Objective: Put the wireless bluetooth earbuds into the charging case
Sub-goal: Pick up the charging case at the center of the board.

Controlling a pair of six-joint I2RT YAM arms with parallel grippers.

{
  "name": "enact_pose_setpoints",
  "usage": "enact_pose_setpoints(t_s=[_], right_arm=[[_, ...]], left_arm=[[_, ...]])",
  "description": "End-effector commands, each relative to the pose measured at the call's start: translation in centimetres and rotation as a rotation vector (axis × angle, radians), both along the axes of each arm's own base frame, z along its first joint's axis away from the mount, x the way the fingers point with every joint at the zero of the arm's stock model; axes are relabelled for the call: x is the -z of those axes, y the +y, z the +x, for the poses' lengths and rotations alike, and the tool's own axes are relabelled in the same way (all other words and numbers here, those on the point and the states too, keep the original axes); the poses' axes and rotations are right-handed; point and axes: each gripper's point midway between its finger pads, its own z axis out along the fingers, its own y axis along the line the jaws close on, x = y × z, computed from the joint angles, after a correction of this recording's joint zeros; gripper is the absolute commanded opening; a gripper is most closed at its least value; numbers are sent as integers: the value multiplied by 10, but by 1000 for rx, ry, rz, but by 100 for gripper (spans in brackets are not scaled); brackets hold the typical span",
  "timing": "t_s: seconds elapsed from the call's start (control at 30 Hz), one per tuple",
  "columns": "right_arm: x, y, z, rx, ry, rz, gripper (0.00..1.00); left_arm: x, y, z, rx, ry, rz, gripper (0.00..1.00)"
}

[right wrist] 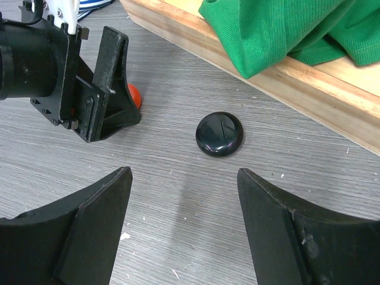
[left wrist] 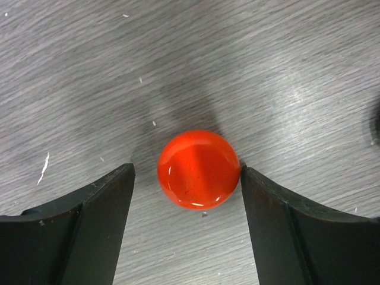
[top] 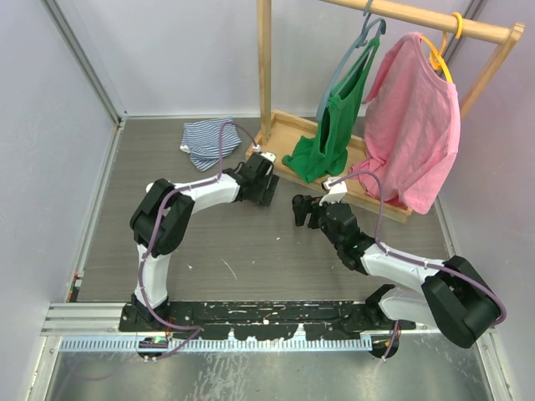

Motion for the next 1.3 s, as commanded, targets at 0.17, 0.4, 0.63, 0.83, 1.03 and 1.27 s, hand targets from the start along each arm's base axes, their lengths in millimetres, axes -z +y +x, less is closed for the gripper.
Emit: enact_pose_setpoints(t_s=[0.17, 0.4, 0.63, 0.83, 1.03, 1.27], right_arm=[[-13, 3, 6, 7, -46, 41, 77], [-14, 7, 5, -11, -44, 51, 77], [-17, 19, 1, -67, -34, 89, 77], [-27, 33, -5, -136, -29, 137, 77], [-39, 43, -11, -187, -23, 195, 77], [-63, 60, -19, -279, -18, 278, 76]], left_arm=[[-3, -15, 16, -2, -21, -57, 67], [-5, -13, 4, 14, -7, -80, 55], [-25, -8, -11, 40, -57, -142, 46], [-50, -6, -27, 91, -122, -226, 45], [-84, -1, -49, 169, -220, -307, 44], [-118, 4, -78, 310, -364, -347, 44]])
